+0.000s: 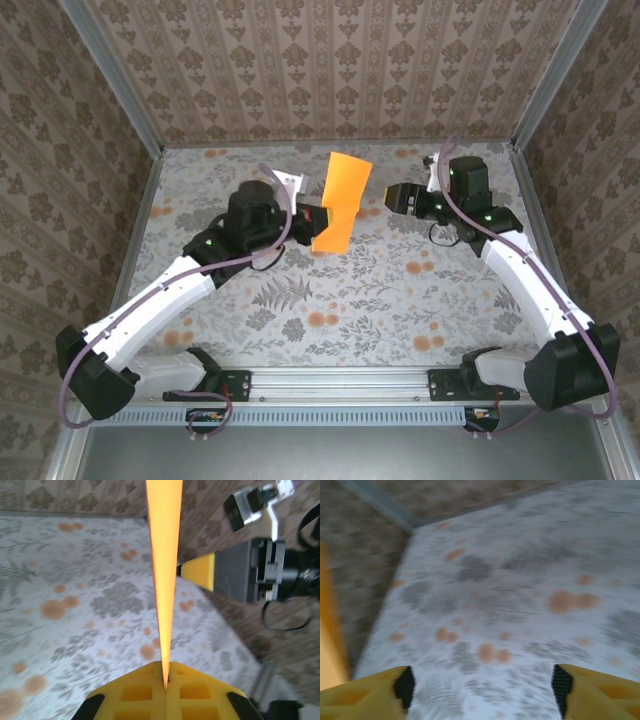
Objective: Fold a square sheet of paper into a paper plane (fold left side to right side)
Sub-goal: Turn over the paper at the center of the table.
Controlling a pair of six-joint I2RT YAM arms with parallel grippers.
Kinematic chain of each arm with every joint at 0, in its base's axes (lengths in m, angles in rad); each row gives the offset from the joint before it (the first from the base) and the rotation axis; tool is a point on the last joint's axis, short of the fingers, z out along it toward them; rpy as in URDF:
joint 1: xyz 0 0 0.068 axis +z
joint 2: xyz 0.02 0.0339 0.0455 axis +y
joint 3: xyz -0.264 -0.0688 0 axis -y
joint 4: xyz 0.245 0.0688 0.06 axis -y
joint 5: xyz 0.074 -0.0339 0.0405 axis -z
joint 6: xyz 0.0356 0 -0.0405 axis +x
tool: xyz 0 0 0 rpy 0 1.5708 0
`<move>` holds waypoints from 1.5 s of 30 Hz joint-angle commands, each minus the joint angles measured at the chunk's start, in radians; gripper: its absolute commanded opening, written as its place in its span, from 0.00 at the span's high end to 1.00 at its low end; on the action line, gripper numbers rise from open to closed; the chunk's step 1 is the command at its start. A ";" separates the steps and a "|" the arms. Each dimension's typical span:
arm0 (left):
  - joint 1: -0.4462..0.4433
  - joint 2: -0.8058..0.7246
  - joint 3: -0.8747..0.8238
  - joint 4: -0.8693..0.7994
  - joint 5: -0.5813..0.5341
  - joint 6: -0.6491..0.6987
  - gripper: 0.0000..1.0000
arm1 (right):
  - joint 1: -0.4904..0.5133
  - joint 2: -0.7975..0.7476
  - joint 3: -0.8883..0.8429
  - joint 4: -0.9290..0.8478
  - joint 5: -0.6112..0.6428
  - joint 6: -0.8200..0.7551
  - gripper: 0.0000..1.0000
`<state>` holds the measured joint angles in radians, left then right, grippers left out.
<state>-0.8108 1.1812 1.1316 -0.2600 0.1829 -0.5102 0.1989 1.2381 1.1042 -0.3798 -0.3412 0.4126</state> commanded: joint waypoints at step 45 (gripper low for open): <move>-0.077 0.570 0.249 -0.306 -0.108 -0.145 0.31 | 0.001 -0.052 -0.105 -0.214 0.248 -0.059 0.10</move>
<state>-0.9413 1.8832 1.4822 -0.7177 -0.0322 -0.6949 0.1989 1.1664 1.0122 -0.6666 0.1761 0.3832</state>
